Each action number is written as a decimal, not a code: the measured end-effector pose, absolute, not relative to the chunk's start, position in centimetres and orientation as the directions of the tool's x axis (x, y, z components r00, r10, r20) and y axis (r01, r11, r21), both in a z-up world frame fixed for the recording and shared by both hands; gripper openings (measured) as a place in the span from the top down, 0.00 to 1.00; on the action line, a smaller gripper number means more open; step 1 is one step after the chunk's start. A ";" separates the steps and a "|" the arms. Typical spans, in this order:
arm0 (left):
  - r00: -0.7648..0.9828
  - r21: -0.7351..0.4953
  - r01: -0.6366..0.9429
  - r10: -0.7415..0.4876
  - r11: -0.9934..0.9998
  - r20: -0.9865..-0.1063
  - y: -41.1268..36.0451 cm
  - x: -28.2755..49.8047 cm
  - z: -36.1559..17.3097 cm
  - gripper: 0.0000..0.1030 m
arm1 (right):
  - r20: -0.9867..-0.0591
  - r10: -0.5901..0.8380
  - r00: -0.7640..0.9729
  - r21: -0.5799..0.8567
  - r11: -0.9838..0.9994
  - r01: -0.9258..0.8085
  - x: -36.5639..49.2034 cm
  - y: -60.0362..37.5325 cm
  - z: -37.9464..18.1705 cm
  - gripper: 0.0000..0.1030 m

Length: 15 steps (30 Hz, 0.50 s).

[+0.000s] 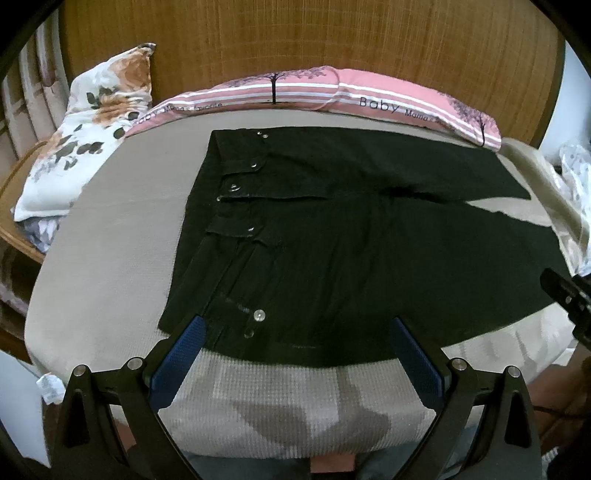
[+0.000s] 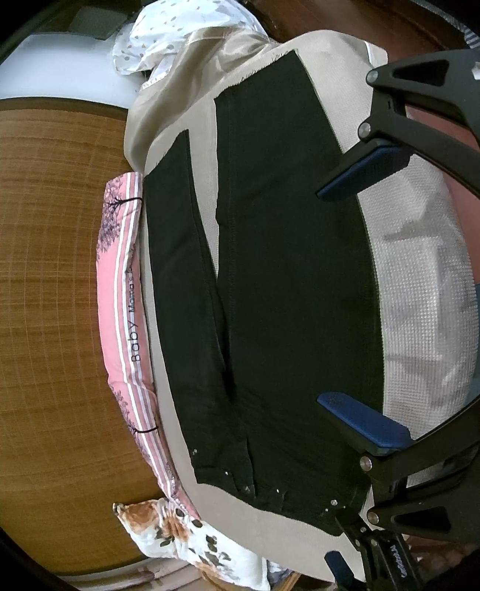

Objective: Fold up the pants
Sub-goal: 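Grasp the waistband with the left tool while the right tool grasps the waistband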

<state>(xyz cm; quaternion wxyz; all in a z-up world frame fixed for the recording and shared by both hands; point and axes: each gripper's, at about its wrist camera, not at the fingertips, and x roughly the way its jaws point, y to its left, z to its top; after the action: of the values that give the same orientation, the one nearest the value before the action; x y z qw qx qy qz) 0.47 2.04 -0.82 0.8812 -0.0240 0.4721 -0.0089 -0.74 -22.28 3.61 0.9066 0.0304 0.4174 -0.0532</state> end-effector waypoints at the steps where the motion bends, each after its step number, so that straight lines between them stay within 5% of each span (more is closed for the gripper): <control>1: 0.559 -0.075 0.002 -0.063 0.997 -0.826 2.3 0.7 -0.7 0.04 | -0.760 -0.066 0.646 0.013 0.993 0.117 -0.7 -22.3 3.6 0.01; 15: 0.604 -0.269 -0.073 -0.172 0.960 -0.778 10.7 9.7 1.6 0.08 | -0.771 0.038 0.635 0.052 0.999 0.003 3.9 -22.6 3.5 0.01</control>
<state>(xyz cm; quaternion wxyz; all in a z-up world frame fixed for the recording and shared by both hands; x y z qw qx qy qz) 9.71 10.71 1.57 0.8847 -0.1380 0.4443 -0.0280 3.89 -22.60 3.47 0.9040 0.0243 0.4268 0.0097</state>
